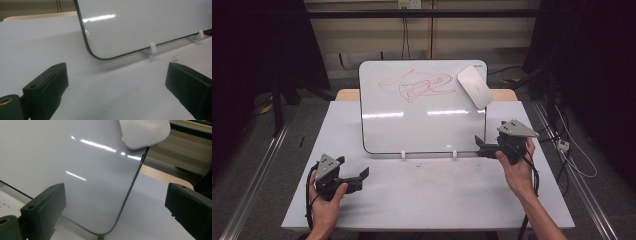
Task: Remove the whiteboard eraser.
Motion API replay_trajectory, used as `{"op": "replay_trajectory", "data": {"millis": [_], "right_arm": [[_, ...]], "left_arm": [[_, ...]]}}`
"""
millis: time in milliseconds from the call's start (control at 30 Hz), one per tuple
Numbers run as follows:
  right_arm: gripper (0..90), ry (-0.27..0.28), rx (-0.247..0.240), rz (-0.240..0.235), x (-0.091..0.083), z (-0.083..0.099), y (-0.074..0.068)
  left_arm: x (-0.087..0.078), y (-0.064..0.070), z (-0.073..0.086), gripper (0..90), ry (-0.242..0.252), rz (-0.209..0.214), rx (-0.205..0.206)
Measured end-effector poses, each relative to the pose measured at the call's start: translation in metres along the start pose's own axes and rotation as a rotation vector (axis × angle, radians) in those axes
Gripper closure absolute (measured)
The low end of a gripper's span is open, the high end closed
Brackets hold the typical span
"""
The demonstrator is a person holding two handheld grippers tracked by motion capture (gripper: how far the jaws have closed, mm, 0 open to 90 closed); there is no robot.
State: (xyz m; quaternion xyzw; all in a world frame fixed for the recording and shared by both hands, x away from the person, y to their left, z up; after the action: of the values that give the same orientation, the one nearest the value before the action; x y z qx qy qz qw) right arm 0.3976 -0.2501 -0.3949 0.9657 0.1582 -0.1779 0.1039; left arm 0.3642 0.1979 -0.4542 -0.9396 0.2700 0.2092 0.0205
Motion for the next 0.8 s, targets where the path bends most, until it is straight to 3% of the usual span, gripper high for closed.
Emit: {"op": "replay_trajectory", "data": {"millis": [100,267,600,800], "right_arm": [[5.4,0.003,-0.013,0.008,0.005,-0.006,0.002],[3.7,0.023,-0.019,-0.026,0.012,-0.014,0.004],[8.7,0.025,-0.134,0.028,0.024,-0.052,0.01],[11.5,0.027,-0.172,0.062,0.034,-0.07,0.016]], "left_arm": [[0.001,0.0,0.0,4.4,0.004,0.002,-0.01],[0.001,0.001,0.001,4.4,0.001,0.005,-0.007],[-0.004,-0.001,0.002,4.4,0.001,0.005,0.0],[-0.003,-0.001,0.003,4.4,-0.003,0.008,-0.001]]}}
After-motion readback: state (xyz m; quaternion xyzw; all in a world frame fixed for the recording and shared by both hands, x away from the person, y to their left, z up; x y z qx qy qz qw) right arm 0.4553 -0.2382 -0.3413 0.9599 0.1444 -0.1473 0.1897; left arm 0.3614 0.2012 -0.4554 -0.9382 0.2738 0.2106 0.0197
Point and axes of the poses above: each handheld gripper's, and its own axes: x roughly forward along the jaws, z roughly out of its underside, y roughly to its right, the point moved 5 cm from there along x, roughly forward along the jaws, and after that the axes turned 3 degrees about y, right-handed, at the moved point
